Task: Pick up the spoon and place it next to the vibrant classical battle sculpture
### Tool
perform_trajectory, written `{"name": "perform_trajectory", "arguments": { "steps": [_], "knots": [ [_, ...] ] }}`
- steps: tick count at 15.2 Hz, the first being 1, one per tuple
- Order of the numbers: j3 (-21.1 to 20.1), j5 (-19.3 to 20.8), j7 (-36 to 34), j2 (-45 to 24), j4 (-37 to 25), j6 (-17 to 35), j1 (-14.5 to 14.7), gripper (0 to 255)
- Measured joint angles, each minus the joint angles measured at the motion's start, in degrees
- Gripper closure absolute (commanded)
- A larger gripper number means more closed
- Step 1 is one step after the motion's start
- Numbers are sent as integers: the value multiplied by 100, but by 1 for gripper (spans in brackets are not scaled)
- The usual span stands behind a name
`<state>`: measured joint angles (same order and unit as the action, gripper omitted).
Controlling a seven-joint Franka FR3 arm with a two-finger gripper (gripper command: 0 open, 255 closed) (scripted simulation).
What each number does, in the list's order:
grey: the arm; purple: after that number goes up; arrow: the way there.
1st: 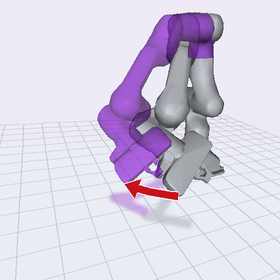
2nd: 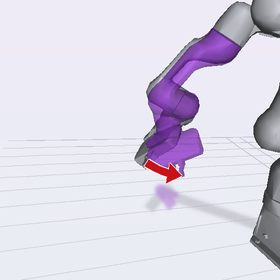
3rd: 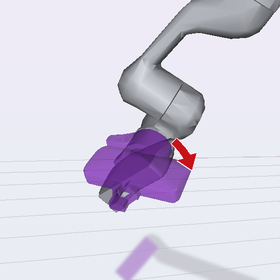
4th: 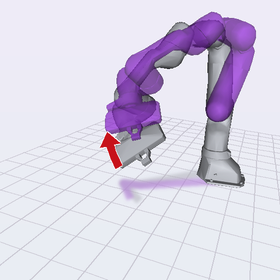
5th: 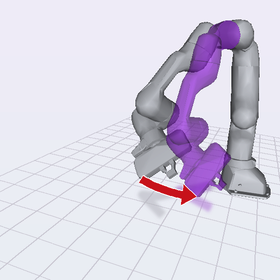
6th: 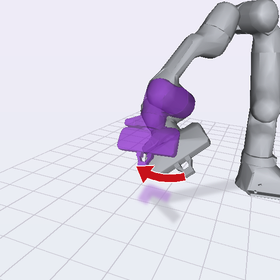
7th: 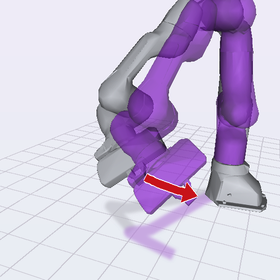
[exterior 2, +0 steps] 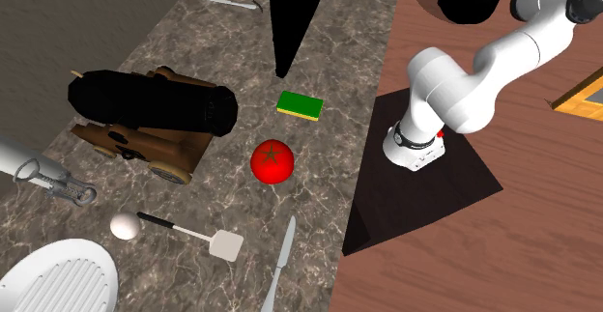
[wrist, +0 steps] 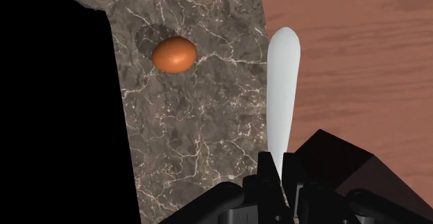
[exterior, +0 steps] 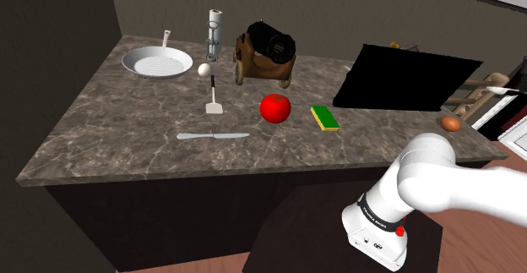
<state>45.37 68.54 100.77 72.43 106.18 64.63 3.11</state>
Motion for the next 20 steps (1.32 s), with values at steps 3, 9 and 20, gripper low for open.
{"name": "perform_trajectory", "arguments": {
  "steps": [3,9,20],
  "knots": [
    [63,64,-61,176,270,91,-90,255],
    [243,228,-170,501,761,290,-240,255],
    [642,589,-326,1058,1588,637,-540,255]
  ]
}}
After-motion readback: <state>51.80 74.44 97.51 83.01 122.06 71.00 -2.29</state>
